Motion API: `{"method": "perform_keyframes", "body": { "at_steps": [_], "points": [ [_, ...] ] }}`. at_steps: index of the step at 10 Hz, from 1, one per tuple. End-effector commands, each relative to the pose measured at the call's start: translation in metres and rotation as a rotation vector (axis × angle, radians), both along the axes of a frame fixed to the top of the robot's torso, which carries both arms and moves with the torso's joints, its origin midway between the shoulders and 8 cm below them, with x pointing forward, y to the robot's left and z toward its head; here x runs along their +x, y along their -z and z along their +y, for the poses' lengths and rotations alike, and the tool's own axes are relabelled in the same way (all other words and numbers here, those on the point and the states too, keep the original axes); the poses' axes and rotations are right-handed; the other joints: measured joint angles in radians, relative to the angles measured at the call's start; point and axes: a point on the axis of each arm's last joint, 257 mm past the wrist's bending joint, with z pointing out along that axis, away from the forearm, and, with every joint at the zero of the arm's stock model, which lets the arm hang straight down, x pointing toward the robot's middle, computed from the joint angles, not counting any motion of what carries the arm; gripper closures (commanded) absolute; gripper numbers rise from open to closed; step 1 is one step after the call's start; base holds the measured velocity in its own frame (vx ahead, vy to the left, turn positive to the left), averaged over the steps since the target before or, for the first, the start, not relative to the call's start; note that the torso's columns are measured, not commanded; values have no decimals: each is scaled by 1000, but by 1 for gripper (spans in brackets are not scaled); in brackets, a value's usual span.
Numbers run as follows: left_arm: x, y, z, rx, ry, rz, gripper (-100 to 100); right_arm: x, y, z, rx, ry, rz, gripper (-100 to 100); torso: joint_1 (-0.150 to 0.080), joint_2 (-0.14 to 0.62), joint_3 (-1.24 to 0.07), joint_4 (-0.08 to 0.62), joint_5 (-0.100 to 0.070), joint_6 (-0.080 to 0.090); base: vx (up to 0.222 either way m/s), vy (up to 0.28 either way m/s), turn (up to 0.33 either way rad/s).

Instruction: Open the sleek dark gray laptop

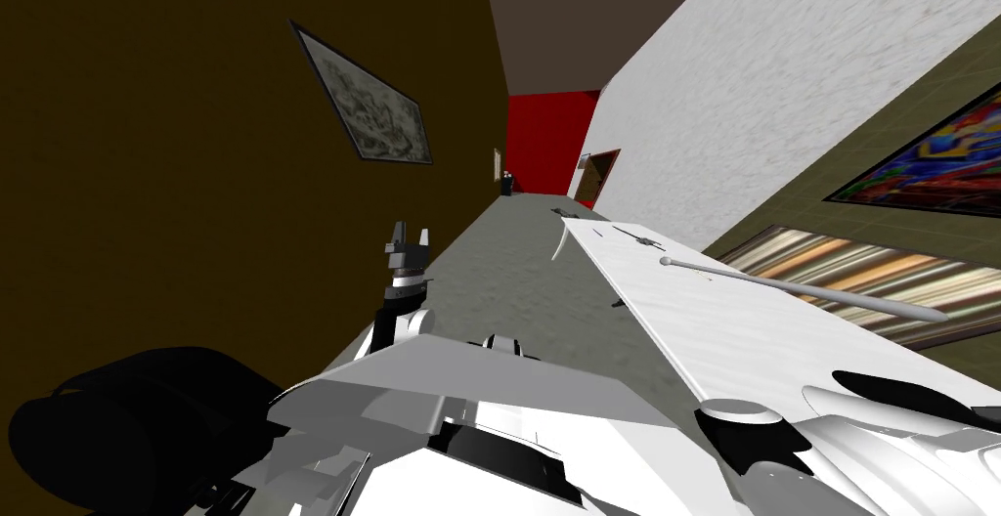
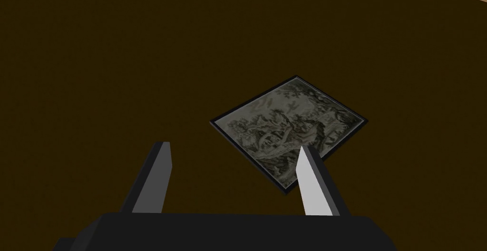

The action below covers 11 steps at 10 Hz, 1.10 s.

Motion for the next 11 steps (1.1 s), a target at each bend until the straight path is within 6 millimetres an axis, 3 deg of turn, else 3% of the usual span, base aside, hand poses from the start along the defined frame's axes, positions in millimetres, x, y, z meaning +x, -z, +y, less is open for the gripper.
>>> {"method": "perform_keyframes", "body": {
  "at_steps": [1, 4, 5, 6, 8, 10, 11],
  "points": [
    [0, 0, 0, 0, 0, 0, 0, 14, -17, 2, -44, -42, 38, -100, 1, -4, -2, -1, 0, 0, -99, -61, 51],
    [0, 0, 0, 0, 0, 0, 0, 48, -45, 9, -123, -133, 113, -100, -1, 6, 3, 2, 1, 2, -165, -119, 66],
    [0, 0, 0, 0, 0, 0, 0, 48, -45, 9, -123, -133, 113, -100, 0, 4, 2, 1, 1, 1, -108, -99, -4],
    [0, 0, 0, 0, 0, 0, 0, 68, -59, 16, -170, -188, 157, -100, 3, -2, -1, 0, 2, -1, -143, -114, 52],
    [0, 0, 0, 0, 0, 0, 0, 68, -59, 16, -170, -188, 157, -100, 2, -3, -2, -1, 1, -2, -90, -80, 22],
    [0, 0, 0, 0, 0, 0, 0, 90, -72, 25, -217, -246, 202, -100, 4, -4, -3, -1, 2, -2, -72, -45, 40],
    [0, 0, 0, 0, 0, 0, 0, 90, -72, 25, -217, -246, 202, -100, 2, 0, -1, 0, 1, -2, -81, -55, 23]
  ]
}}
